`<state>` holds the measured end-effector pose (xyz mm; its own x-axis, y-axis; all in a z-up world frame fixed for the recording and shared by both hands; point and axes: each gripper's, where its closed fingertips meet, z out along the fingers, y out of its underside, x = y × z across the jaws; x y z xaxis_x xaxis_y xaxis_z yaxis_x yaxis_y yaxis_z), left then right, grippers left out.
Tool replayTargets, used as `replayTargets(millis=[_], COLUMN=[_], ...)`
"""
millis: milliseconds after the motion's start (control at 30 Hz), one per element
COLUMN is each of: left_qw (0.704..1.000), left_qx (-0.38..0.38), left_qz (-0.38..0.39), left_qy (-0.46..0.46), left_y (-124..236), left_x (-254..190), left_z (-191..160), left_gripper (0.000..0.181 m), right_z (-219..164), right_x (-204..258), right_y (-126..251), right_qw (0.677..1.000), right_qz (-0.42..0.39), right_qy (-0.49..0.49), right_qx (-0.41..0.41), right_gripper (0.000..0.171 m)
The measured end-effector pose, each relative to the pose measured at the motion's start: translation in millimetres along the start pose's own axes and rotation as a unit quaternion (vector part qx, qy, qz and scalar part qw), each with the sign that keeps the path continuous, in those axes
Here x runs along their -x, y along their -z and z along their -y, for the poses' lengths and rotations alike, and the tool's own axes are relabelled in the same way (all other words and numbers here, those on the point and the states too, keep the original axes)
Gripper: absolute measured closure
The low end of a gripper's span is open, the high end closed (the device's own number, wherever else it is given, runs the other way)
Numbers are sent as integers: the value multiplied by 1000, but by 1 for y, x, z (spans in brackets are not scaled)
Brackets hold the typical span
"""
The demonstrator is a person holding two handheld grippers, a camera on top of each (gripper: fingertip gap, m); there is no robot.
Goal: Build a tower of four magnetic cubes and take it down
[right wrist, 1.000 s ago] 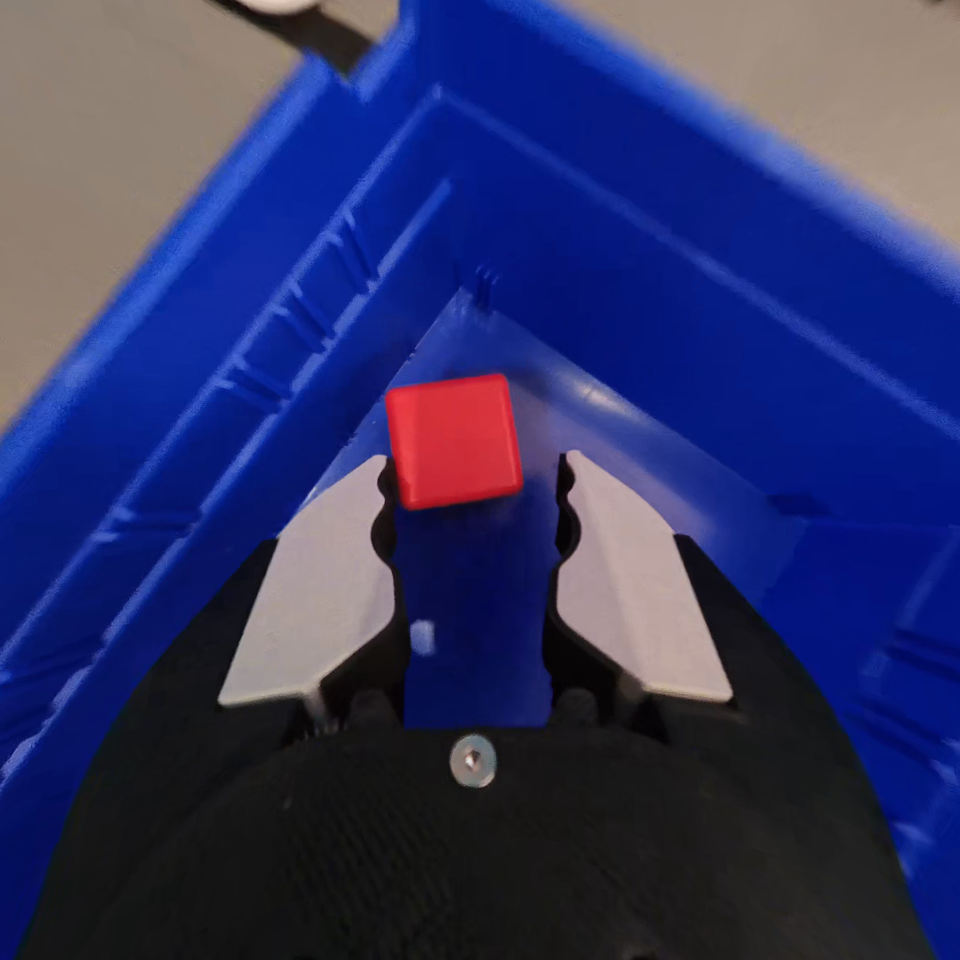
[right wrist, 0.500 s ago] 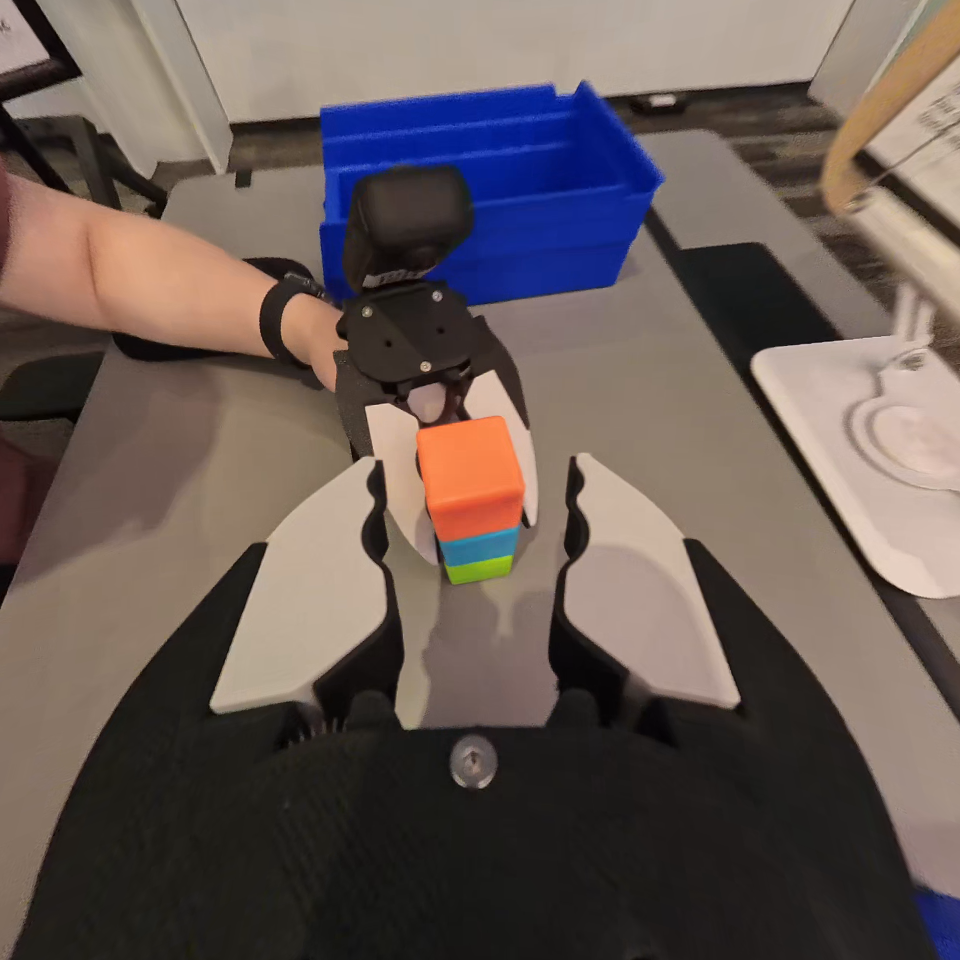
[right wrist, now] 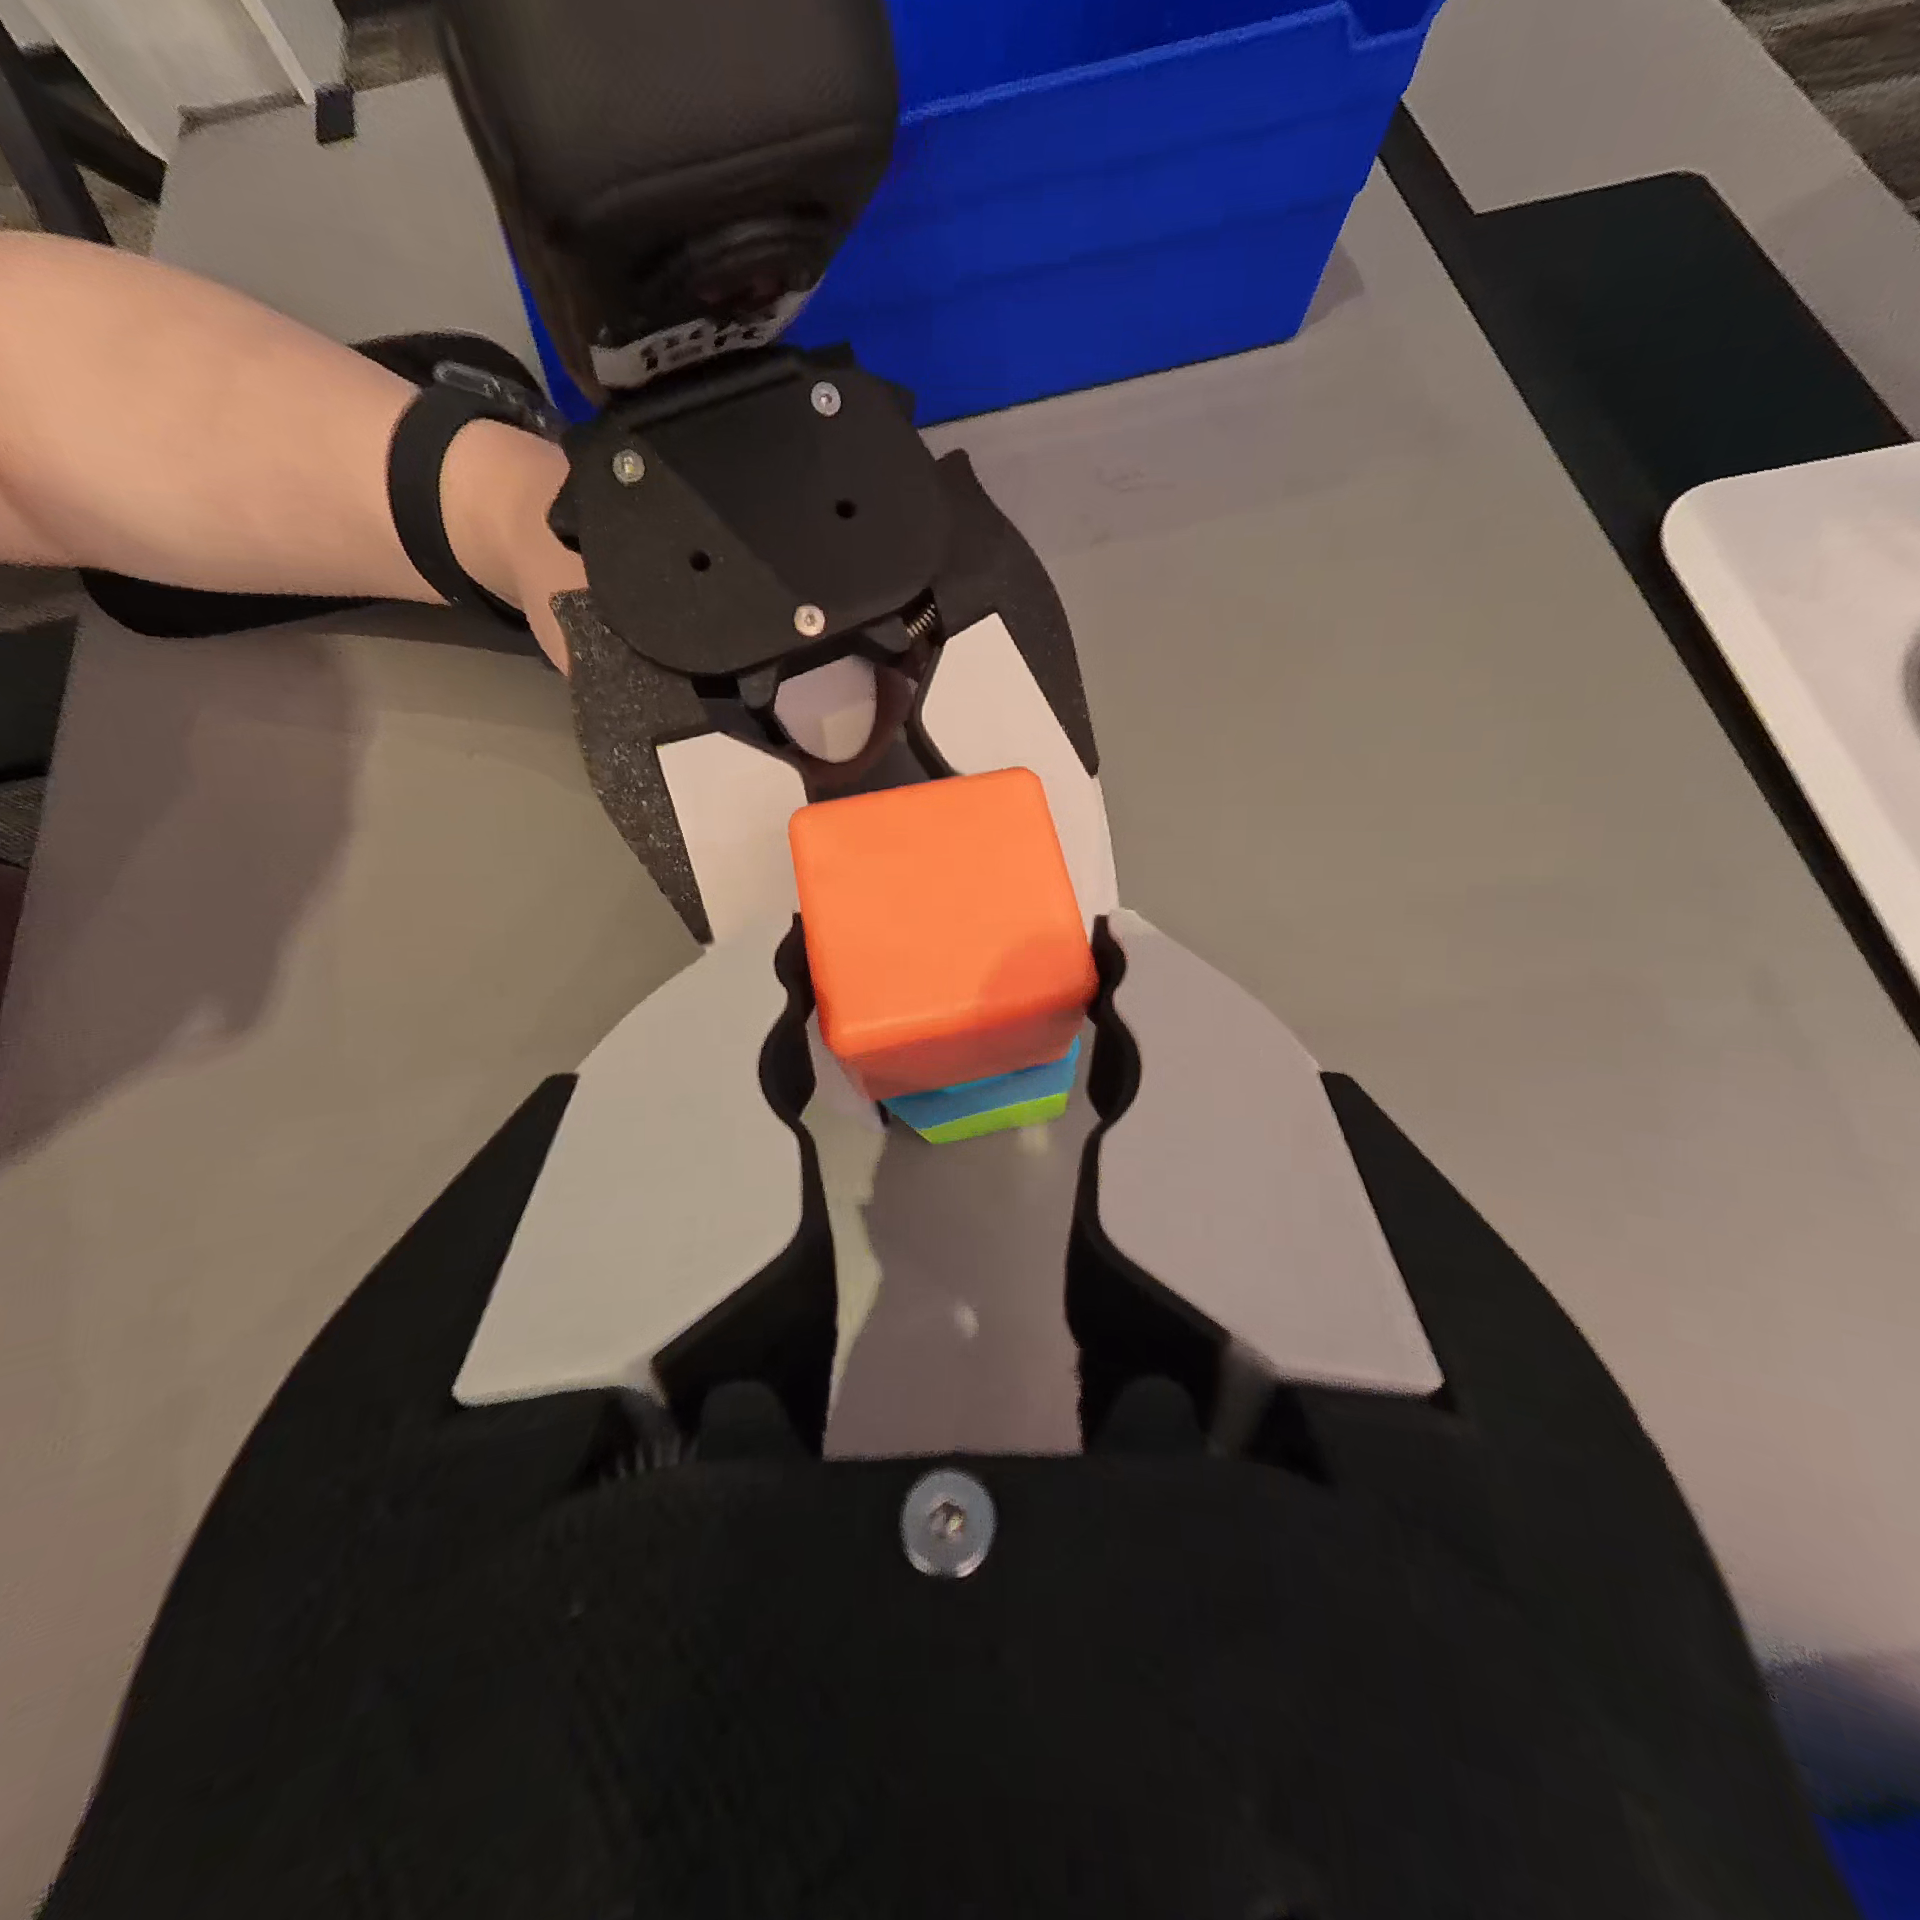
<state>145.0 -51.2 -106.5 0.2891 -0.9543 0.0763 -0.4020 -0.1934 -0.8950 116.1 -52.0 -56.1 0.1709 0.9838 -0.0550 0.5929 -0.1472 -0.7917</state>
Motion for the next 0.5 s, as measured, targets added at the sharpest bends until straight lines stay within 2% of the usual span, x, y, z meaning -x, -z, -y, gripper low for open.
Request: replayTargets(millis=[133,200,267,333,433,500], left_qw=[1000,1000,1000,1000,1000,1000], left_qx=[1,-5,-3,-2,-6,-7], left_qz=[3,-4,0,4,3,2], left_qy=[-3,3,-3,-5,-1,2], left_y=[0,0,1,0,0,0], left_x=[1,1,2,2,2,1], left_z=[0,0,0,0,0,0], left_gripper=[128,128,128,128,128,128], right_z=[26,30,29,14,-59,-121], right_x=[8,-3,-33,-81,-151,-177], right_y=[20,42,81,139,224,246], right_qw=[993,995,992,968,887,841], right_qz=[62,24,-74,-216,-416,-471], right_qy=[-59,-43,-25,-59,-175,-260], right_qx=[-84,-91,-101,-116,-98,-54], right_gripper=[119,119,119,119,119,119])
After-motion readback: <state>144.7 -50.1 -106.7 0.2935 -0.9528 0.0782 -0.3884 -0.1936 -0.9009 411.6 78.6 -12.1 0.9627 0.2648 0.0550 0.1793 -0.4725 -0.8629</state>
